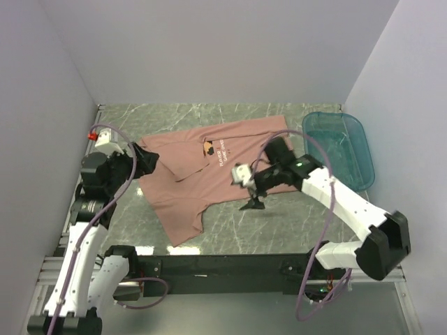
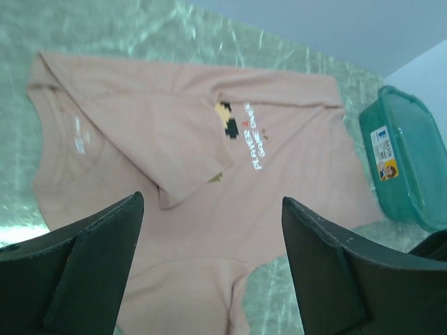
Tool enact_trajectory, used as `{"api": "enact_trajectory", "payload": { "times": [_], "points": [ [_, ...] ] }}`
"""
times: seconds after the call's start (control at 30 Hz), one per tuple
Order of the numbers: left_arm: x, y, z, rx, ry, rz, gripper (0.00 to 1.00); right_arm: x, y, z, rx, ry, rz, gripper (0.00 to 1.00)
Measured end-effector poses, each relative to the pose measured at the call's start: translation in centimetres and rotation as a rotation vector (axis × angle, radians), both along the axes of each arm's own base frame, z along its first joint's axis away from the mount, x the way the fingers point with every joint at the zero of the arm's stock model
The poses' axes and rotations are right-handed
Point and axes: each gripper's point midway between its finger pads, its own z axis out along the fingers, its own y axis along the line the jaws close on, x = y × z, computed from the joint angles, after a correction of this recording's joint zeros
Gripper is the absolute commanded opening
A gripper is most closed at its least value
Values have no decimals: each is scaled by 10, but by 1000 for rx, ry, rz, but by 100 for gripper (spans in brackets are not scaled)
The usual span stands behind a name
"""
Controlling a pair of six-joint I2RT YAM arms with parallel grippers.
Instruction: Fold and stack the t-shirts
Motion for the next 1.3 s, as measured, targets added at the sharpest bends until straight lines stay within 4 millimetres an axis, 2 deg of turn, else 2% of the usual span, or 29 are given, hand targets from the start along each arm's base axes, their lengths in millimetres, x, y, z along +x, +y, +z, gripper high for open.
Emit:
{"api": "enact_trajectory", "payload": {
  "times": [0.1,0.23,0.37,0.53,0.67,0.77,0.87,1.0,1.1,1.2,1.23,1.3],
  "points": [
    [-11,6,15,46,-80,9,85,-27,17,-40,-112,-8,126,83],
    [-24,17,10,84,-116,59,84,-60,53,-75,-252,-98,273,74],
    [-32,30,10,108,-121,130,85,-71,96,-100,-350,-204,344,70],
    [-39,49,21,124,-168,237,84,-78,143,-122,-406,-281,357,66],
    [-39,62,20,135,-161,309,84,-91,176,-133,-412,-292,341,64],
    [-40,66,18,139,-151,332,84,-98,187,-141,-415,-288,322,63],
    [-41,68,18,138,-149,345,84,-99,189,-149,-427,-269,297,60],
    [-43,68,15,103,-132,363,83,-96,187,-148,-428,-241,270,59],
    [-43,56,9,21,-92,337,78,-92,168,-143,-428,-190,263,62],
    [-42,34,-8,-107,-14,266,69,-72,135,-117,-421,-138,220,62],
    [-42,24,-21,-159,38,241,58,-49,121,-103,-399,-128,162,63],
    [-44,7,-53,-249,171,195,52,-14,93,-72,-329,-117,49,63]
  ]
}}
